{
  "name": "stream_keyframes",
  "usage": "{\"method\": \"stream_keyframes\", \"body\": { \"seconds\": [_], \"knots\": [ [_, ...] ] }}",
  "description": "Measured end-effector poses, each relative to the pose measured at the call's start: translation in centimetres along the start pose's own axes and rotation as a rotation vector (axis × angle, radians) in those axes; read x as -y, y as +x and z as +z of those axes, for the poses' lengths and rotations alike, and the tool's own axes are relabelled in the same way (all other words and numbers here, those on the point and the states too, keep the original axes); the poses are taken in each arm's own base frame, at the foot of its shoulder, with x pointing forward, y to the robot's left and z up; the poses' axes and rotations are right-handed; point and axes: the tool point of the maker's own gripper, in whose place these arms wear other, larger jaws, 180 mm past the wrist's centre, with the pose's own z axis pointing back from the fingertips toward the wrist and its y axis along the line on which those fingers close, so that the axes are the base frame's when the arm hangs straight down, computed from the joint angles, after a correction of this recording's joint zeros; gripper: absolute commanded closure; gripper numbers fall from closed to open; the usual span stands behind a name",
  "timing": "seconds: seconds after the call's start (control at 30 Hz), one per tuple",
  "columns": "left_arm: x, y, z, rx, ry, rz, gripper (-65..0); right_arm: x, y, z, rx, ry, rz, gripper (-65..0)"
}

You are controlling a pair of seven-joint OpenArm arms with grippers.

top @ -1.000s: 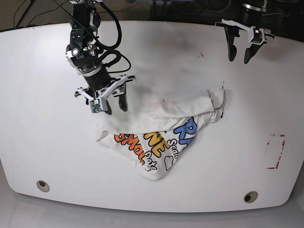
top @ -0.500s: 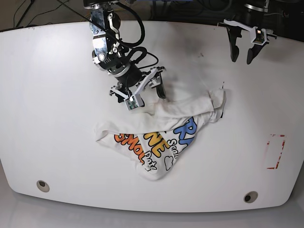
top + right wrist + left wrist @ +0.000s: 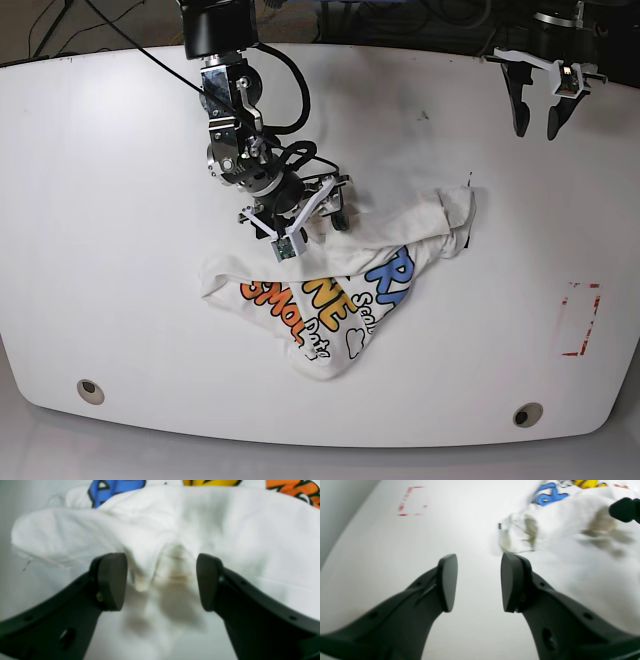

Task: Layout the t-shirt on the table in an organized manner, then fold the t-shirt properly
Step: 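Lower the right gripper onto the white t-shirt's bunched fabric and pinch it, then lower the left gripper onto the shirt's opposite edge and pinch it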

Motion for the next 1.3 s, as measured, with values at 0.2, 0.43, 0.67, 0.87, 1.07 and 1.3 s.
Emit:
{"method": "stream_keyframes", "body": {
  "seconds": [0.2,0.43,0.67,0.87,1.07,1.3],
  "knots": [
    [-0.1,0.0,0.0,0.0,0.003,-0.001,-26.9,-1.1,-0.7,-0.3,-0.021,0.017,0.02,-40.6],
    [-0.1,0.0,0.0,-0.001,0.004,0.0,-26.9,-4.4,-0.9,-0.9,-0.029,0.096,0.036,-40.6],
    [-0.1,0.0,0.0,-0.001,0.005,0.0,-26.9,-4.0,-1.7,-1.7,-0.06,0.091,0.032,-38.4],
    [-0.1,0.0,0.0,-0.001,0.005,0.001,-26.9,-3.6,-1.7,-2.6,-0.047,0.082,0.023,-32.5],
    [-0.1,0.0,0.0,-0.001,0.005,0.001,-26.9,-3.8,-1.6,-2.5,-0.038,0.091,0.02,-15.2],
    [-0.1,-0.2,0.0,-0.005,0.006,0.001,-27.1,-4.4,0.2,-1.0,0.03,0.085,0.038,0.0]
  ]
}}
